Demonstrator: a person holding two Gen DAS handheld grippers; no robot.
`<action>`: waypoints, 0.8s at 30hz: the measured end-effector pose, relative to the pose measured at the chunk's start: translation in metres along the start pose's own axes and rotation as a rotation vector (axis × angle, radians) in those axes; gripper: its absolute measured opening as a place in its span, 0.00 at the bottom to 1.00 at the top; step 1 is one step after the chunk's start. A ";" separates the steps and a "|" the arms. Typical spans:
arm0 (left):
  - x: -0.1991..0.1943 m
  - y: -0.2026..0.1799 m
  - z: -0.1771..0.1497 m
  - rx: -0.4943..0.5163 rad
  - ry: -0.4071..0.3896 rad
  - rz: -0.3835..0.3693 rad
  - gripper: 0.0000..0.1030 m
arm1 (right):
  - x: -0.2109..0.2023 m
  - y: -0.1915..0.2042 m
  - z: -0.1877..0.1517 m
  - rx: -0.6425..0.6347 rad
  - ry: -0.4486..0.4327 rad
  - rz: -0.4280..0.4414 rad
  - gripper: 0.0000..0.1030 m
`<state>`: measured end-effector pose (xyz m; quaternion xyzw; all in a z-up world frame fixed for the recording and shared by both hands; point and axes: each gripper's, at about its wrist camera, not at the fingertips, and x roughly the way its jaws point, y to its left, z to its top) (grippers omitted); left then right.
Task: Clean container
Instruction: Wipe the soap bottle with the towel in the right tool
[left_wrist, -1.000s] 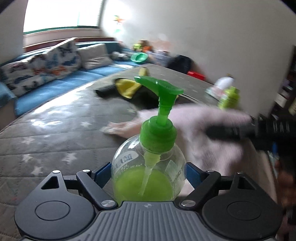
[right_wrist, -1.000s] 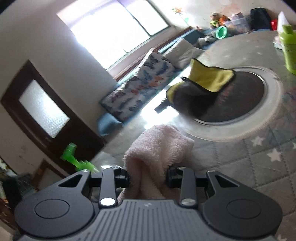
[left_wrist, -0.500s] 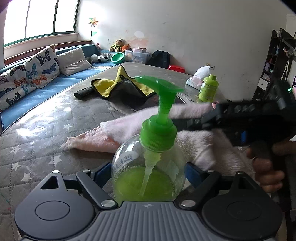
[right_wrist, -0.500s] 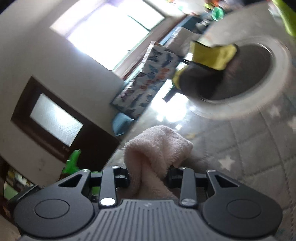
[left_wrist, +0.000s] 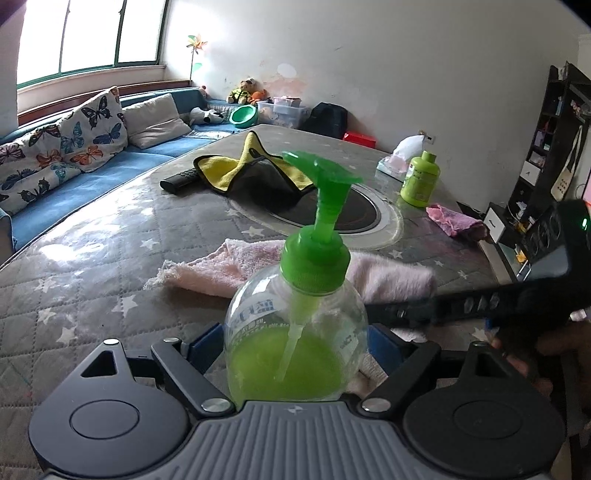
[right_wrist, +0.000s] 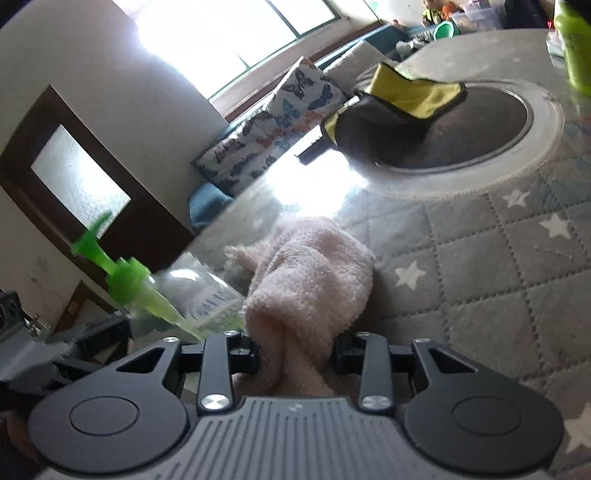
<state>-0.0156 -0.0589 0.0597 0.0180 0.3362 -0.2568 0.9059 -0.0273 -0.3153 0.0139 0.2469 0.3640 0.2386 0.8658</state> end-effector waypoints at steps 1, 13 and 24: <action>-0.001 0.000 0.000 0.000 0.000 0.000 0.84 | -0.005 0.003 0.003 0.009 -0.016 0.017 0.32; -0.004 0.002 -0.002 -0.002 -0.002 -0.004 0.84 | -0.007 0.044 0.046 -0.017 -0.084 0.155 0.32; -0.004 0.001 -0.003 0.001 0.002 -0.004 0.84 | 0.024 -0.003 0.029 0.128 -0.020 0.075 0.32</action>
